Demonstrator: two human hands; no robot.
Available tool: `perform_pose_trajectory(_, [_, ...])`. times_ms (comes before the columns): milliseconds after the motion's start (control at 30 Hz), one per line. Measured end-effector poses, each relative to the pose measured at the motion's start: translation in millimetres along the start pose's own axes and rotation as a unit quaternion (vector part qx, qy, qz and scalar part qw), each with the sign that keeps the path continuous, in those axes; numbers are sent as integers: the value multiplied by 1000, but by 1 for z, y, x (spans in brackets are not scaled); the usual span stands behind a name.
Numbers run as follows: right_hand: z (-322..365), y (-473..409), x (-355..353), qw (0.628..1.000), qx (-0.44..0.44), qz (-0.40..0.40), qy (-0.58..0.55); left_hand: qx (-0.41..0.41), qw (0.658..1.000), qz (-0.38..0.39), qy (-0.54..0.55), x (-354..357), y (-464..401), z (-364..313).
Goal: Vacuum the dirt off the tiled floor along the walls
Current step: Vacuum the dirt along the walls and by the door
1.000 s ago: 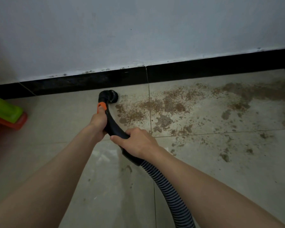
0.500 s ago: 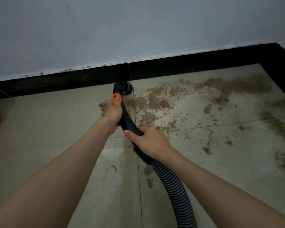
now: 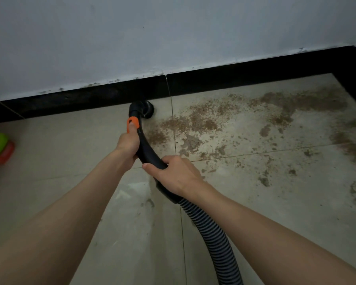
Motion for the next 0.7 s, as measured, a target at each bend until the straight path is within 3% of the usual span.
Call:
perform_pose_trajectory(333, [34, 11, 60, 997, -23, 72, 18, -36, 998, -31, 35, -75, 13, 40])
perform_pose_trajectory(700, [11, 27, 44, 998, 0, 42, 42, -33, 999, 14, 18, -42, 30, 42])
Point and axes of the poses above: each hand's wrist, its own y-axis away from the middle knuckle, its own x-axis out of the palm, z = x × y, the point moved 8 cm from there along -y, towards the middle knuckle, and after that the axes turned 15 degrees about -y, right-handed, at the moved point
